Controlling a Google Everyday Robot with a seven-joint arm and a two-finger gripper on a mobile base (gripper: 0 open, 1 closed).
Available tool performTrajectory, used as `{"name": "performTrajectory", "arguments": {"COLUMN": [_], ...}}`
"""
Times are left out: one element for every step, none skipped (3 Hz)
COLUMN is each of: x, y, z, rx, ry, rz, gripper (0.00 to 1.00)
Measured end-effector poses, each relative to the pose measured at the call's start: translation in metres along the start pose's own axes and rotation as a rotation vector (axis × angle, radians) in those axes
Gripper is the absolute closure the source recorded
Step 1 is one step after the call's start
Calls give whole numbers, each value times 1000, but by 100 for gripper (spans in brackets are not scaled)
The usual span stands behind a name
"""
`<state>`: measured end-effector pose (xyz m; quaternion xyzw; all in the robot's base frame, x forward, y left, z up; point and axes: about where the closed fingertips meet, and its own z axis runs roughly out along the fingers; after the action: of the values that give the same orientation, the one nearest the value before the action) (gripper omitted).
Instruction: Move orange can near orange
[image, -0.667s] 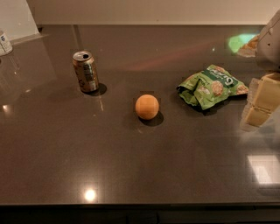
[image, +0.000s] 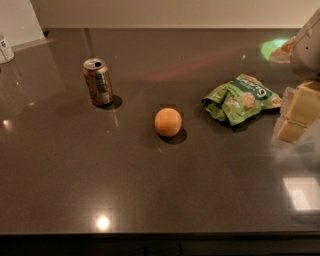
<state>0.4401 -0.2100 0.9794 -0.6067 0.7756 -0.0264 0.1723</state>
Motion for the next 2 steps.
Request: {"name": "performTrajectory", "arguments": {"x": [-23, -58], "y": [-9, -25], "z": [6, 19], "rx": [-6, -9], "ry": [-95, -205], "rz": [-15, -20], "gripper": [0, 0]}}
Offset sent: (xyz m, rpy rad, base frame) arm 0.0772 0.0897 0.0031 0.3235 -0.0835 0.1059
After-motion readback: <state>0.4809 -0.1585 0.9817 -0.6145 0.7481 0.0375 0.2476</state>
